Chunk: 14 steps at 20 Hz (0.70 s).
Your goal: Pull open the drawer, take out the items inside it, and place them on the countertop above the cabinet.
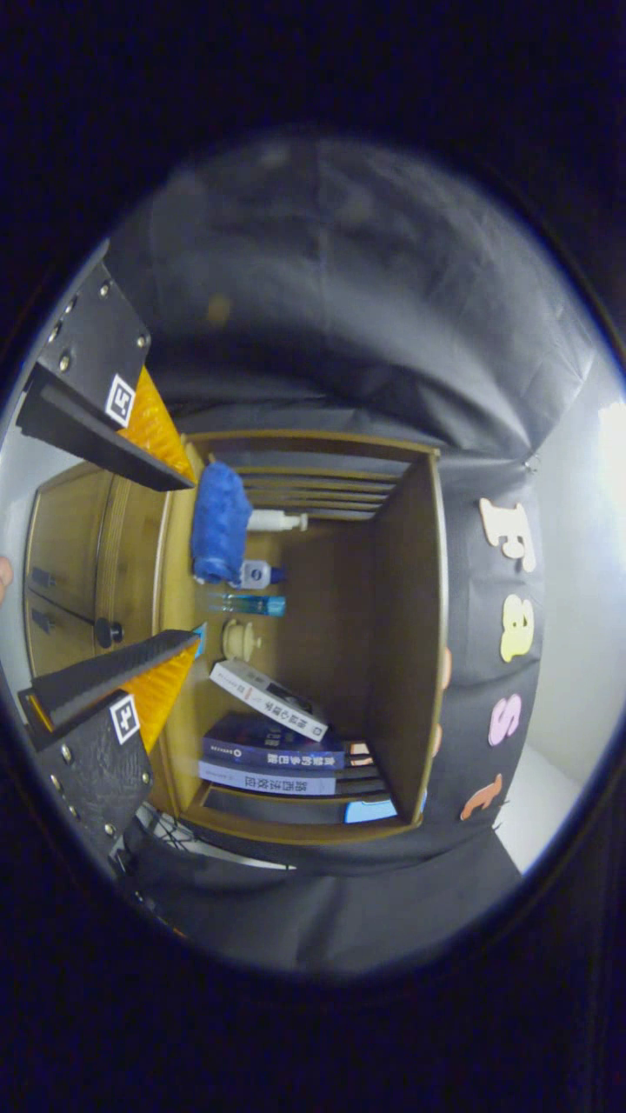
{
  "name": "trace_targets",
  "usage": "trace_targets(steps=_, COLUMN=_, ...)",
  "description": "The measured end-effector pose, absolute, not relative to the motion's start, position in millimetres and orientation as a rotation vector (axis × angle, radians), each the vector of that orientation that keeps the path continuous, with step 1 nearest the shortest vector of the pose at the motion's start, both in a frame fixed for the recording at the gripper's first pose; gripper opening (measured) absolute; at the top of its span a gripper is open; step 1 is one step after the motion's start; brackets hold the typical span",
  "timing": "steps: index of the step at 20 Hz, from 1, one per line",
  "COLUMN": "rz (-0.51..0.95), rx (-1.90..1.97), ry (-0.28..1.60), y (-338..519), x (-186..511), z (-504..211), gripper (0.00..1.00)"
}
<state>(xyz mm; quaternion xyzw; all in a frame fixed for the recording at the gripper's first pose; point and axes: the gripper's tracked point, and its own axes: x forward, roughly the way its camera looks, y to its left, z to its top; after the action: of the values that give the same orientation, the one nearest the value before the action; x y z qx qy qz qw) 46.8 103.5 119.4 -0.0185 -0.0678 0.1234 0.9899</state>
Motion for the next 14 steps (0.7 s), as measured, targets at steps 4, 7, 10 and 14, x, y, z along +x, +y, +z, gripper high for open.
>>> trace_targets(steps=4, rz=0.240, rx=0.052, ry=-0.150, y=82.0, x=9.4, z=155.7, gripper=0.96)
trace_targets(steps=7, rz=0.192, rx=0.080, ry=-0.098, y=56.7, x=-11.0, z=154.3, gripper=0.96)
trace_targets(steps=10, rz=0.196, rx=0.061, ry=-0.053, y=40.7, x=-35.3, z=140.8, gripper=0.96)
trace_targets(steps=14, rz=0.236, rx=0.027, ry=-0.006, y=39.0, x=-62.5, z=116.3, gripper=0.96)
